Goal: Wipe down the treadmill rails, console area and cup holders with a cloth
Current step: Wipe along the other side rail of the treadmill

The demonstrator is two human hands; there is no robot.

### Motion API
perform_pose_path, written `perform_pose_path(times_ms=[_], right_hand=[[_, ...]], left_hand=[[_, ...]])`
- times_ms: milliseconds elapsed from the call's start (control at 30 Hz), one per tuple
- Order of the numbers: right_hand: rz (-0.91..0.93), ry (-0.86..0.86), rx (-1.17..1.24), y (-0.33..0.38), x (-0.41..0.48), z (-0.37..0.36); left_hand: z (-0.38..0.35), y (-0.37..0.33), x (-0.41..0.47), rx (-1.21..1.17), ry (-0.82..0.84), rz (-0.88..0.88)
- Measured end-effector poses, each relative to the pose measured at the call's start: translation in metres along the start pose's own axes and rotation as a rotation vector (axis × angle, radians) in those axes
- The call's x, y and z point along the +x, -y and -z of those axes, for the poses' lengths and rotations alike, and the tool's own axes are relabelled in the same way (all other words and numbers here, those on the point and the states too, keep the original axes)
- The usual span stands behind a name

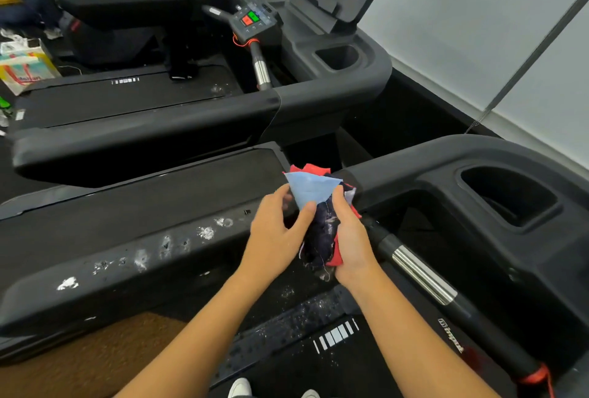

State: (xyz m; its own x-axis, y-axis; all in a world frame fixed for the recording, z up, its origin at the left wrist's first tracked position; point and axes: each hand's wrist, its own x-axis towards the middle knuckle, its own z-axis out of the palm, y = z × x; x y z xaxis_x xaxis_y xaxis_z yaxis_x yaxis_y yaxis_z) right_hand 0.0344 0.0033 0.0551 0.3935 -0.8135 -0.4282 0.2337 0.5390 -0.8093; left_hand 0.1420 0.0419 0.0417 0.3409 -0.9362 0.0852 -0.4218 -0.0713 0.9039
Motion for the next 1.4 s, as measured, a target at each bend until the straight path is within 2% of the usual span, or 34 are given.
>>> perform_pose_path(times_ms=[67,133,200,300,400,533,600,667,733,767,833,867,1067,1233,1400], right_hand=[[-0.028,0.035,0.117,-0.003,-0.003,0.001],[-0.020,0.072,0.068,-0.006,-0.004,0.001],[0.009,0.066,-0.062,-0.009,-0.005,-0.002],[0.111,0.059,-0.311,-0.014,-0.001,-0.009],[0.345,0.018,-0.684,-0.016,0.010,-0.009],[0.491,-0.050,-0.844,-0.007,0.023,-0.009],[0.535,-0.077,-0.899,-0.003,0.031,-0.011],[0.558,-0.099,-0.959,0.000,0.040,-0.013],[0.589,-0.106,-1.018,0.001,0.048,-0.015],[0.601,-0.111,-1.048,0.000,0.053,-0.016],[0.608,-0.118,-1.124,-0.002,0.063,-0.016],[0.612,-0.116,-1.172,-0.004,0.068,-0.015],[0.697,-0.121,-1.550,-0.021,0.081,-0.009],[0.775,-0.181,-1.613,-0.027,0.083,-0.008],[0.790,-0.190,-1.658,-0.027,0.085,-0.007]], left_hand=[[-0.002,-0.008,-0.007,-0.287,0.108,0.170],[-0.001,-0.009,-0.012,-0.500,0.168,0.303],[0.003,-0.007,-0.015,-0.592,0.132,0.330],[0.019,-0.004,-0.016,-0.603,-0.010,0.308],[0.041,-0.002,-0.017,-0.514,-0.150,0.261],[0.079,0.013,-0.014,-0.380,-0.253,0.259],[0.092,0.029,-0.010,-0.109,-0.231,0.239],[0.096,0.047,-0.005,0.326,-0.240,0.149],[0.095,0.057,-0.002,0.661,-0.339,0.068],[0.092,0.059,-0.003,0.750,-0.395,0.044],[0.084,0.059,-0.007,0.815,-0.467,-0.024],[0.078,0.059,-0.009,0.828,-0.451,-0.061],[0.044,0.062,-0.008,0.977,-0.188,-0.086],[0.026,0.058,0.000,1.022,-0.128,-0.102],[0.049,0.067,-0.005,1.033,-0.076,-0.181]])
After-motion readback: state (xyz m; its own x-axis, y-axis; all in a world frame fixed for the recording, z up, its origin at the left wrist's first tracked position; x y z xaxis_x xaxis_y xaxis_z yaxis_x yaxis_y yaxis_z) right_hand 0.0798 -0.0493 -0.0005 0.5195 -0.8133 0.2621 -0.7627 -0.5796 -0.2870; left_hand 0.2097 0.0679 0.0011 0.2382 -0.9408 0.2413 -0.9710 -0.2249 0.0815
